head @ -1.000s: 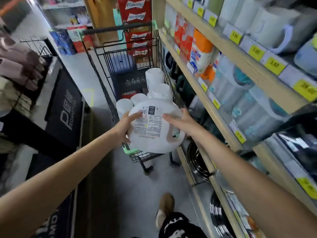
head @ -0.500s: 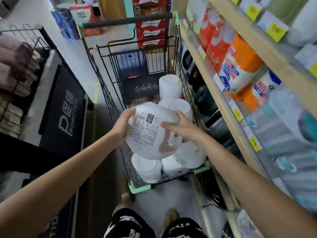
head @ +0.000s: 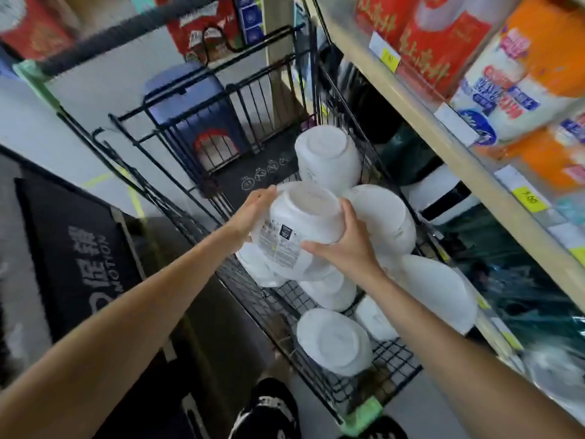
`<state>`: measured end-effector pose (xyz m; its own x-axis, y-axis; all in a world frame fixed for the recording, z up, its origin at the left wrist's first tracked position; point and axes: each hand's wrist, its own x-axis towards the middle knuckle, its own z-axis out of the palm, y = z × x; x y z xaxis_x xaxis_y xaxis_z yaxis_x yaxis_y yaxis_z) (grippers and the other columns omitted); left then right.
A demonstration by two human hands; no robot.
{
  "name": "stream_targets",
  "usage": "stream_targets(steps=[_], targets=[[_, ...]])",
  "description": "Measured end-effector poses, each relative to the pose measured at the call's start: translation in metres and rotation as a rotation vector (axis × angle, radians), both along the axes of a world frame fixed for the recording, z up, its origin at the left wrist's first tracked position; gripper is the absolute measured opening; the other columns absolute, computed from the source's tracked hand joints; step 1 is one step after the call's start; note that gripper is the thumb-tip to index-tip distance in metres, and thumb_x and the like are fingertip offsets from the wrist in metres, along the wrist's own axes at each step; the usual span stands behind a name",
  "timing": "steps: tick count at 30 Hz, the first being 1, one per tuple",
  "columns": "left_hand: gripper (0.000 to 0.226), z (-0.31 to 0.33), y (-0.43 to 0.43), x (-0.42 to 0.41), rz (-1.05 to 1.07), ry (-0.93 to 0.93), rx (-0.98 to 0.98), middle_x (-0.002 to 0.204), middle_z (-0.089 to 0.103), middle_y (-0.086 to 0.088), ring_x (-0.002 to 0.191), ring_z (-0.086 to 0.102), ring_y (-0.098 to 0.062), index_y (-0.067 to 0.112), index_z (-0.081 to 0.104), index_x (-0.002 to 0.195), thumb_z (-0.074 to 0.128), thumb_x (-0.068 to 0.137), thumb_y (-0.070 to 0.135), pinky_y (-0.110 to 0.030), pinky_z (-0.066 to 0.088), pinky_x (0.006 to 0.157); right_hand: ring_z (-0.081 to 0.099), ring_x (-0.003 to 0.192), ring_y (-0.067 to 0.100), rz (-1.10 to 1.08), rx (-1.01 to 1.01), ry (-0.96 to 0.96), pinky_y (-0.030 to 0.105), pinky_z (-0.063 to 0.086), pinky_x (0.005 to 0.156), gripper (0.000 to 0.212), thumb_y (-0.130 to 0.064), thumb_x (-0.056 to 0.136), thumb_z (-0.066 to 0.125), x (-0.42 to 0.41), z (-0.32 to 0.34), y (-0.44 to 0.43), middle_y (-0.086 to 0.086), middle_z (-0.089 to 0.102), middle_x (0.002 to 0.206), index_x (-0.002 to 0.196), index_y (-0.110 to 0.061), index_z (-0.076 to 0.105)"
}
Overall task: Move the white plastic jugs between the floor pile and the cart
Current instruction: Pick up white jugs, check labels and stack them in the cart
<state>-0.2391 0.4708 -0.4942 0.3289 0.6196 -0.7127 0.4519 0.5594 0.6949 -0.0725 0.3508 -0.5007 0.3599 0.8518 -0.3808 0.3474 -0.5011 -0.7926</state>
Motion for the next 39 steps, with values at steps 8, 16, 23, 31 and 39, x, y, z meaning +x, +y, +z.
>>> stream_targets(steps=[8, 16, 23, 31, 39], targets=[[0.063, -0.054, 0.074, 0.008, -0.066, 0.069, -0.016, 0.103, 0.049, 0.008, 0.085, 0.053, -0.008, 0.024, 0.033, 0.135, 0.049, 0.088, 0.063, -0.029, 0.048, 0.061, 0.047, 0.108, 0.023, -0.053, 0.1, -0.326, 0.037, 0.048, 0.081, 0.108, -0.054, 0.05, 0.086, -0.03, -0.05, 0.052, -0.003, 0.052, 0.126, 0.142, -0.032, 0.032], [0.081, -0.086, 0.122, 0.016, -0.144, 0.031, 0.024, 0.125, 0.052, 0.0, 0.106, 0.059, -0.019, 0.025, 0.034, 0.138, 0.062, 0.075, 0.068, -0.044, 0.053, 0.091, 0.045, 0.103, 0.029, -0.12, 0.07, -0.495, 0.04, 0.05, 0.082, 0.115, -0.052, 0.05, 0.088, -0.037, -0.091, 0.093, 0.01, 0.045, 0.124, 0.145, -0.024, 0.029], [0.093, -0.098, 0.135, 0.019, -0.103, 0.082, 0.06, 0.145, 0.029, -0.003, 0.129, 0.041, -0.028, 0.036, 0.03, 0.145, 0.058, 0.066, 0.076, -0.048, 0.041, 0.106, 0.048, 0.1, 0.034, -0.171, 0.095, -0.547, 0.045, 0.052, 0.083, 0.12, -0.05, 0.047, 0.091, -0.05, -0.109, 0.11, 0.015, 0.041, 0.118, 0.143, -0.021, 0.025], [0.079, -0.096, 0.126, 0.017, -0.022, 0.152, 0.177, 0.148, 0.022, -0.008, 0.132, 0.038, -0.028, 0.023, 0.023, 0.15, 0.055, 0.088, 0.058, -0.044, 0.039, 0.108, 0.038, 0.12, 0.032, -0.1, 0.052, -0.29, 0.04, 0.041, 0.099, 0.12, -0.036, 0.055, 0.091, -0.042, -0.111, 0.116, 0.012, 0.029, 0.133, 0.15, -0.024, 0.018], [0.071, -0.064, 0.105, 0.012, -0.154, 0.222, 0.369, 0.15, 0.024, -0.006, 0.136, 0.032, -0.026, 0.02, 0.027, 0.149, 0.06, 0.09, 0.04, -0.033, 0.037, 0.098, 0.033, 0.132, 0.019, -0.052, 0.091, -0.074, 0.043, 0.04, 0.107, 0.091, -0.023, 0.078, 0.079, -0.019, -0.078, 0.089, 0.007, 0.033, 0.142, 0.15, -0.022, 0.024]])
